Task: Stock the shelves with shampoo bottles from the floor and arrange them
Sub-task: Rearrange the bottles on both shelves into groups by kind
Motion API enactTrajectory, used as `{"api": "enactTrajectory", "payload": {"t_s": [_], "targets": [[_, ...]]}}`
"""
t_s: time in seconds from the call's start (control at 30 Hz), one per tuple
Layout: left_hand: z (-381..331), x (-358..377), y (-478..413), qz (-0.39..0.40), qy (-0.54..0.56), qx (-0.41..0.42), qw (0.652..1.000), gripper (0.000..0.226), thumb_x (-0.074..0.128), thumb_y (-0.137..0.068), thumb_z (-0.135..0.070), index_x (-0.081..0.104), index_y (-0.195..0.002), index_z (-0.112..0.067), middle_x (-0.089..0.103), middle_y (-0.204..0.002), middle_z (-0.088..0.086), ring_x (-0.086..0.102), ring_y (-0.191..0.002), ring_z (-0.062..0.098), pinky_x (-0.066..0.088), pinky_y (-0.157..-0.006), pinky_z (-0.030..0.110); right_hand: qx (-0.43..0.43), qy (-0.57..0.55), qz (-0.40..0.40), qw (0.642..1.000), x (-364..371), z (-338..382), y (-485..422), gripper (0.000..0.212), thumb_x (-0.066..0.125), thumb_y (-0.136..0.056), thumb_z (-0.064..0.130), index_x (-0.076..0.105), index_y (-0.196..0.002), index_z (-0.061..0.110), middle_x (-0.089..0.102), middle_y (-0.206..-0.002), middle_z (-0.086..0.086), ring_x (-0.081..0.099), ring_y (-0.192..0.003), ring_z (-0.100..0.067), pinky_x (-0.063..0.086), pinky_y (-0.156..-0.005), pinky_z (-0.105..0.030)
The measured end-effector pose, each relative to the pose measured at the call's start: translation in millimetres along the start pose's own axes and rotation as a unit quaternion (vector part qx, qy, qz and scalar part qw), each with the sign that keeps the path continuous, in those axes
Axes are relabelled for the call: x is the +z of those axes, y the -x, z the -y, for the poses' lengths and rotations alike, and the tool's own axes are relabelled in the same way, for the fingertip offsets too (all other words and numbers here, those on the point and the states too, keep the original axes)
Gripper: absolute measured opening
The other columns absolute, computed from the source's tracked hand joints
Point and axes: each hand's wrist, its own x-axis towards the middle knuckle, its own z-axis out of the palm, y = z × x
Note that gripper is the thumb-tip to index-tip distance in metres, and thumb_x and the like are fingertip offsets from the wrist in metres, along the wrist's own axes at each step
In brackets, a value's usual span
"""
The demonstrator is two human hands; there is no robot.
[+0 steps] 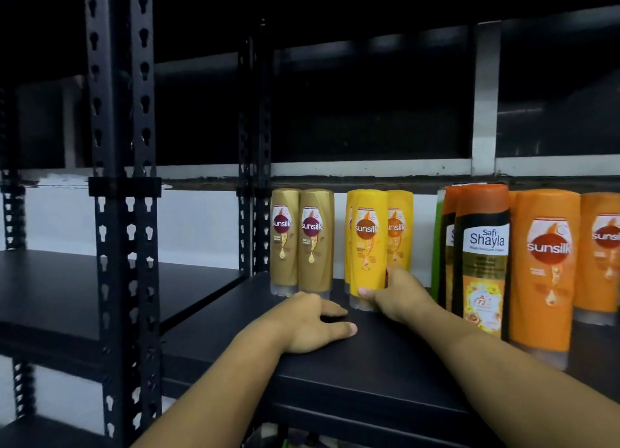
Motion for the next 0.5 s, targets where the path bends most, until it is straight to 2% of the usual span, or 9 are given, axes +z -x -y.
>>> {"api": "enactTrajectory", "payload": {"t_s": [0.17, 0.37, 0.5], "targets": [[-0.4, -0.6, -0.9, 0.005, -0.001, 0.001, 1.000, 0.063, 0.059, -0.088, -0.071, 0.057, -0.144, -0.040, 0.048, -0.155, -0.017, 0.044, -0.143, 0.011, 0.035, -0.116, 0.033, -0.015, 0.016, -0.018, 1.000, 1.4, -5.4, 2.5, 0.062, 0.079, -0.086, 0.037, 0.053, -0.138, 0.017, 0.060, -0.136, -0.006, 0.057, -0.124, -0.030, 0.047, -0.102, -0.044], [-3.3, -1.8, 1.7, 0.006, -0.003, 0.001, 1.000, 0.061, 0.060, -0.091, -0.066, 0.057, -0.145, -0.038, 0.049, -0.155, -0.015, 0.044, -0.143, 0.011, 0.035, -0.116, 0.031, -0.028, 0.025, -0.021, 0.999, 3.4, -5.9, 4.0, 0.055, 0.080, -0.084, 0.027, 0.056, -0.133, 0.019, 0.063, -0.127, -0.005, 0.059, -0.117, -0.027, 0.050, -0.093, -0.038], [-3.7, -2.1, 2.1, 0.003, -0.006, 0.002, 1.000, 0.060, 0.061, -0.092, -0.065, 0.058, -0.144, -0.037, 0.050, -0.153, -0.016, 0.044, -0.143, 0.009, 0.034, -0.114, 0.028, -0.040, 0.026, -0.018, 0.999, 3.5, -6.1, 4.4, 0.054, 0.080, -0.085, 0.024, 0.056, -0.134, 0.019, 0.066, -0.128, -0.003, 0.061, -0.118, -0.025, 0.051, -0.100, -0.040]]}}
